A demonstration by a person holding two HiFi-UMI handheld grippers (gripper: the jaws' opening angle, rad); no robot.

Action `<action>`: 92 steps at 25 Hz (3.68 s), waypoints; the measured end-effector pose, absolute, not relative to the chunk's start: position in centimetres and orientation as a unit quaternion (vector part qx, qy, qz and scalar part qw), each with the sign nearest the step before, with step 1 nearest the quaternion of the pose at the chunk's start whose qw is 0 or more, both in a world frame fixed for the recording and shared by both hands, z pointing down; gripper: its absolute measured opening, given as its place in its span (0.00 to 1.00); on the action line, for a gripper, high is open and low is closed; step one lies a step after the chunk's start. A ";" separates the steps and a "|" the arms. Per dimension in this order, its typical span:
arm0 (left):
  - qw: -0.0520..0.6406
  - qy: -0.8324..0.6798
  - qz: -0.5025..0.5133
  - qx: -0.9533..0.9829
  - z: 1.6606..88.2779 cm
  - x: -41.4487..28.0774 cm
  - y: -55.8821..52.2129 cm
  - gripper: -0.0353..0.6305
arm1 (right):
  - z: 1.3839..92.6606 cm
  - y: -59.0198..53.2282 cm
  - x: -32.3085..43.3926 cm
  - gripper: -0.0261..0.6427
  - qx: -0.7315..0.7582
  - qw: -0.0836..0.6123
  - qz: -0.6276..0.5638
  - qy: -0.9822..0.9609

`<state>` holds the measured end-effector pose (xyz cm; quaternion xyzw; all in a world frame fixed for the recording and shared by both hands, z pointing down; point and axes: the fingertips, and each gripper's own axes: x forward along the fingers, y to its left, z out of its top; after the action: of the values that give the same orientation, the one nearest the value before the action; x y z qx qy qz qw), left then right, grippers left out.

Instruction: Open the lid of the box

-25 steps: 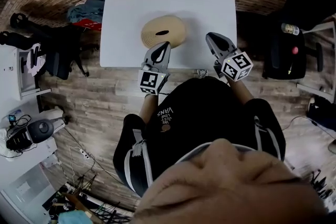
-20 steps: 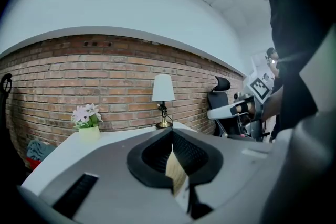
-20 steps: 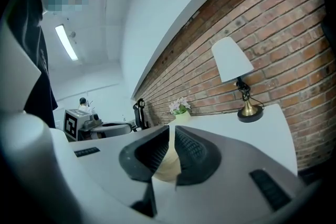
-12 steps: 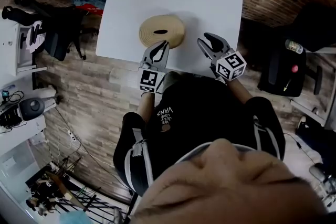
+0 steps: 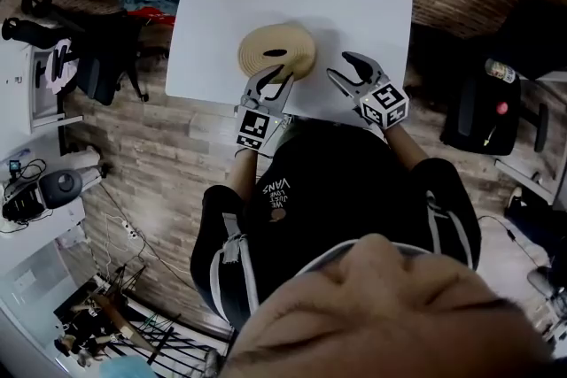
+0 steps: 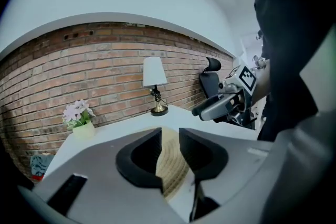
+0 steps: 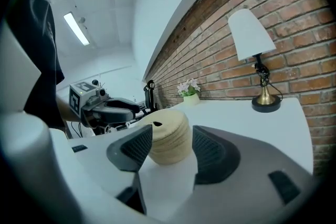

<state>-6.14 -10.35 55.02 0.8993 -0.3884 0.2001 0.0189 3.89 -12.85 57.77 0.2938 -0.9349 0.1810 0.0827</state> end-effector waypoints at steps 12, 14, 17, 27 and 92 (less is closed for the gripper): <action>0.002 -0.283 0.306 0.909 59.3 -4.6 -10.3 0.45 | 62.3 -12.3 1.7 0.45 0.232 0.172 0.138 -0.947; -0.015 -0.264 0.335 0.904 59.9 -4.4 -10.1 0.47 | 62.9 -12.5 1.6 0.46 0.226 0.184 0.130 -0.948; -0.045 -0.240 0.387 0.889 60.9 -4.6 -9.8 0.49 | 63.9 -12.5 1.3 0.51 0.210 0.204 0.124 -0.948; -0.092 -0.215 0.470 0.851 63.2 -5.5 -10.0 0.50 | 66.6 -12.5 -0.5 0.54 0.174 0.234 0.095 -0.952; -0.085 -0.264 0.347 0.896 55.4 -8.8 -14.1 0.19 | 67.3 -14.2 -2.2 0.54 0.226 0.247 0.128 -0.934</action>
<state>-8.83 -14.07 55.35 0.8958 -0.2643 0.3470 -0.0852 -2.23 -14.20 67.35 0.2256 -0.9336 0.1280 0.2473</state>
